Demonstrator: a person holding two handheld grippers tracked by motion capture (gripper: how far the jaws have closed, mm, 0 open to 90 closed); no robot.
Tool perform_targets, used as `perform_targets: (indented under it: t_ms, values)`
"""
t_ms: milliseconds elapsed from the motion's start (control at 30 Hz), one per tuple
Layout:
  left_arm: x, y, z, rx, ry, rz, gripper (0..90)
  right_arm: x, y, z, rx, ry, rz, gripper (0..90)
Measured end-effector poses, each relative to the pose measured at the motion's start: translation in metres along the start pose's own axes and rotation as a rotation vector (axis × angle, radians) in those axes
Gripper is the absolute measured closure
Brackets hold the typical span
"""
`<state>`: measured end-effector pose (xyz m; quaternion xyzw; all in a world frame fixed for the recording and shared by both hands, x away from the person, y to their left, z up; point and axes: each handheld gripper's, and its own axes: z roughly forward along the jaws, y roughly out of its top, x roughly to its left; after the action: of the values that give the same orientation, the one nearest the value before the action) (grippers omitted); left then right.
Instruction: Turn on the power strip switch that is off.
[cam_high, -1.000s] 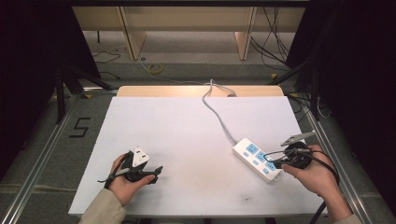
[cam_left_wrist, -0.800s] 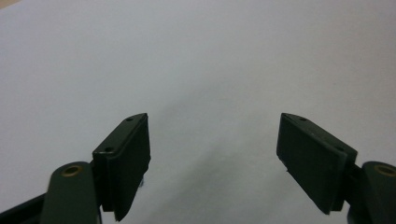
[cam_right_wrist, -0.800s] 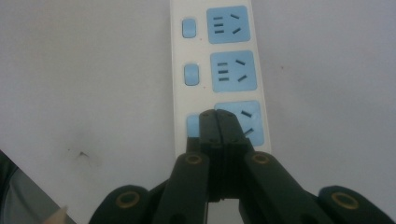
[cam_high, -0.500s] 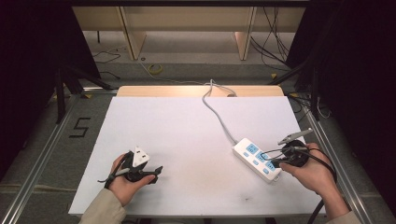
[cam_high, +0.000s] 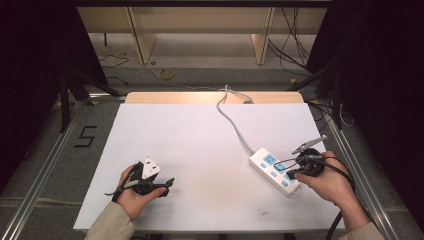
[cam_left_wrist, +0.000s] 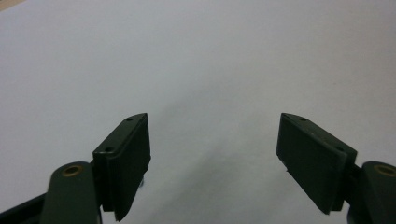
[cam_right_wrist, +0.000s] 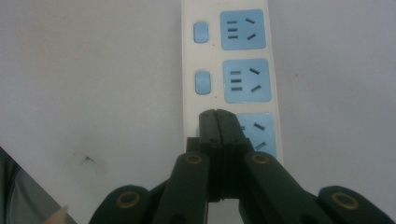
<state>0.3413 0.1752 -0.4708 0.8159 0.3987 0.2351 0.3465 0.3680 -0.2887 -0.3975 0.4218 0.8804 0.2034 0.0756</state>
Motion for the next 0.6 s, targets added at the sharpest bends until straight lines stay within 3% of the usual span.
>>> perform_targets:
  t_ms: [600]
  values:
    - [-0.0002,0.0002,0.0002,0.002,-0.001,0.0,25.7,-0.0011,0.0036,0.0056,0.024,0.0,-0.002,90.0]
